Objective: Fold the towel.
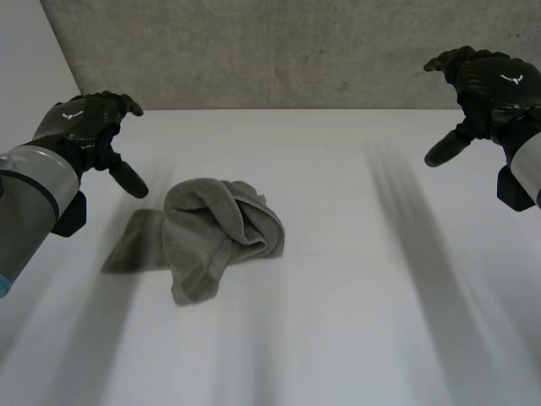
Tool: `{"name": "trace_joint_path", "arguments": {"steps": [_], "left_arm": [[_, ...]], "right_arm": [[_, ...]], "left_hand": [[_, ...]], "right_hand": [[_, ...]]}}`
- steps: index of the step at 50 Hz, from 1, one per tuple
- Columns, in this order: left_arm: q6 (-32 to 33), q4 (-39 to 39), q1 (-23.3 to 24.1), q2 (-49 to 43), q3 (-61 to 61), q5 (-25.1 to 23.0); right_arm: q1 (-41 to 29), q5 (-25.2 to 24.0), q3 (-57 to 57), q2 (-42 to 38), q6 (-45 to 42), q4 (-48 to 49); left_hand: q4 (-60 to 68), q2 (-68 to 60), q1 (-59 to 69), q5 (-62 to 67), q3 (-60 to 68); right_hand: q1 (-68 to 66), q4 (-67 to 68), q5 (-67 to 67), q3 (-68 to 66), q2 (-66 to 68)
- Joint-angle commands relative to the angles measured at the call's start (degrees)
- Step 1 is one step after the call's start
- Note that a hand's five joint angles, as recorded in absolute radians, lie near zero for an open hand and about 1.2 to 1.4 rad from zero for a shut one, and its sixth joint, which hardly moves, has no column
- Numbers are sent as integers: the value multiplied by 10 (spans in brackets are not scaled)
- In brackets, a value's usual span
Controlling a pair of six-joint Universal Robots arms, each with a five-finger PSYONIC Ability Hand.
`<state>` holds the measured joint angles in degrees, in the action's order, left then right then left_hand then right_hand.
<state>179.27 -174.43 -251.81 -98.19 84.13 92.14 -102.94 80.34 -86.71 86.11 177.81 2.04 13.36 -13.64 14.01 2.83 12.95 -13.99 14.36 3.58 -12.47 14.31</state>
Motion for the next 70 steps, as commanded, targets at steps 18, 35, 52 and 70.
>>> {"name": "trace_joint_path", "arguments": {"steps": [18,35,52,70], "left_arm": [[13,-60,20,-62,-4,-27],[168,-76,74,-278,-107,-57],[190,-238,229,-231,-129,-51],[227,-285,322,-356,-173,-87]], "right_arm": [[-7,-15,-35,-94,-48,33],[1,-13,-58,-161,-84,91],[44,-15,-43,-138,-106,87],[88,-12,-18,-89,-104,82]], "left_hand": [[-34,36,-40,-28,-29],[-34,-53,50,61,-29],[-34,-664,660,672,-29],[-34,36,-40,-28,-29]], "right_hand": [[40,-44,-36,25,-43],[40,-44,-36,25,-43],[40,-44,-36,25,-43],[40,-44,-36,25,-43]]}}
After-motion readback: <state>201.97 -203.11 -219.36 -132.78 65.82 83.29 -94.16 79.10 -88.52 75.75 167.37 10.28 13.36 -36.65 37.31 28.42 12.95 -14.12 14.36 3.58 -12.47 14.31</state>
